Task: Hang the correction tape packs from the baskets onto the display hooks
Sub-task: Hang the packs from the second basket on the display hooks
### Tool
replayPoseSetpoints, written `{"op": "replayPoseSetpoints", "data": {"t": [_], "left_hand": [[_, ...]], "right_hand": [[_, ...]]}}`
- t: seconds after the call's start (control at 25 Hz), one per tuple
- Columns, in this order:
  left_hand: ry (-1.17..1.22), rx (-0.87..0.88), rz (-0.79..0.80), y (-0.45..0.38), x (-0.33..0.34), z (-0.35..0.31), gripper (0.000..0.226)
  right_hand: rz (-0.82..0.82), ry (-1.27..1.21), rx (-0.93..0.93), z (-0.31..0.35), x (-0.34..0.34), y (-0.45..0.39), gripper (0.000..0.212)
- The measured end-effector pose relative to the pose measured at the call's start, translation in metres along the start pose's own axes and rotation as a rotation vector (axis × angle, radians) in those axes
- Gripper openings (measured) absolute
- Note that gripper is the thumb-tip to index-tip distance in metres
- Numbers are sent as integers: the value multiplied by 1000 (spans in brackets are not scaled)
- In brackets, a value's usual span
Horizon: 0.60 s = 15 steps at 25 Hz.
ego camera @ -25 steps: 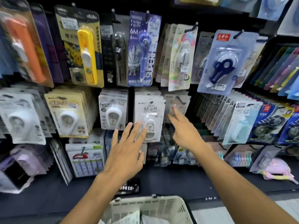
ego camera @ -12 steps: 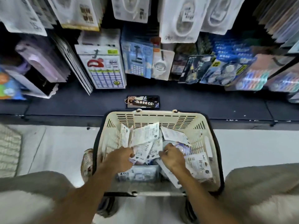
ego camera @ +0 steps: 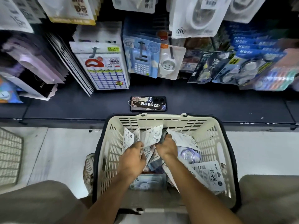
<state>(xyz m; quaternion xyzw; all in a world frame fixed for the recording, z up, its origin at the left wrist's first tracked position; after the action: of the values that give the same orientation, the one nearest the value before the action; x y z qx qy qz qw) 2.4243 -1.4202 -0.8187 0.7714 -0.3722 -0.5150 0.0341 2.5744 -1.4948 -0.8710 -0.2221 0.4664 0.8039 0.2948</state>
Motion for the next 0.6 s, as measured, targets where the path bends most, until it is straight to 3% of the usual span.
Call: {"op": "replayPoseSetpoints", "data": {"t": [0.16,0.24,0.32,0.44,0.6], "left_hand": [[-129,44,-33,-17,4,-18,74],[-202,49,-64,-27,2,-24,57],[-126,62,-119,-34,-6,-21,33],[257,55,-211,-38,-25,-7,27],[998,71,-127,-39,-49,-15,17]], "right_hand": [[60,-121,-75,4,-5,16,22],[129,-179,-102,1,-1,33,24],[172,-234,-97,-5,-6,44,27],[201,-453,-131,3,-42,48,49],[409,-602,-277,30,-80,48,39]]}}
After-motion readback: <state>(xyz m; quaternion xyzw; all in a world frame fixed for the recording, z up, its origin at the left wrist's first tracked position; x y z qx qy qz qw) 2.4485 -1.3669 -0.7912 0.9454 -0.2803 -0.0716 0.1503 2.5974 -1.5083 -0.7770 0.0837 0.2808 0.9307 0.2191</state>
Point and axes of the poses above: each hand's wrist, its own y-axis away from the middle knuckle, its own x-axis out of the palm, z = x × y, the point moved 9 cm from there along -y, towards the middle knuckle, and after that the axes turned 4 degrees about y, right-handed, at the moved point
